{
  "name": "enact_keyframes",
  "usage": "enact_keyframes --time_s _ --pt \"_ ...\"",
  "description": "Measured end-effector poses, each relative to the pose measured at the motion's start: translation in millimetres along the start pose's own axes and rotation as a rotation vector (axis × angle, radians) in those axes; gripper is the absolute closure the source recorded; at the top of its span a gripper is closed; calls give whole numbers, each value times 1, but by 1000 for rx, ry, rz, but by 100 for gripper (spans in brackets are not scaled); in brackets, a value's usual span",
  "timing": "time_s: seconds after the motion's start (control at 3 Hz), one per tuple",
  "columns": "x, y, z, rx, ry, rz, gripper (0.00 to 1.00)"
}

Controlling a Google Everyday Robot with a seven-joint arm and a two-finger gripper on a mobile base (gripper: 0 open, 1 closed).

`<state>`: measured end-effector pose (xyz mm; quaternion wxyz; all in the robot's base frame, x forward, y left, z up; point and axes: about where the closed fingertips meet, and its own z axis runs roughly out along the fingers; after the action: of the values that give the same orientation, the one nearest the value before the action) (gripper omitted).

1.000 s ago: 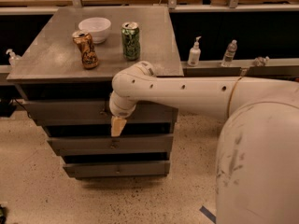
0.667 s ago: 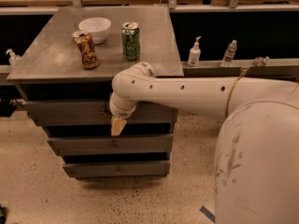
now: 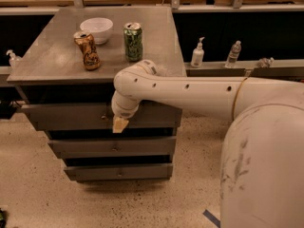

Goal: Open top drawer

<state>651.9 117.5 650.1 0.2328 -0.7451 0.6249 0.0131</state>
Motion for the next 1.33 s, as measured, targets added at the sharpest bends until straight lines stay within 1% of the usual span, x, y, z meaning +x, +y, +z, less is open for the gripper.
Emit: enact_keyframes --time_s 0.67,1.33 --pt "-1 -1 -2 0 0 0 46" --pt "-4 -4 -11 0 0 0 76"
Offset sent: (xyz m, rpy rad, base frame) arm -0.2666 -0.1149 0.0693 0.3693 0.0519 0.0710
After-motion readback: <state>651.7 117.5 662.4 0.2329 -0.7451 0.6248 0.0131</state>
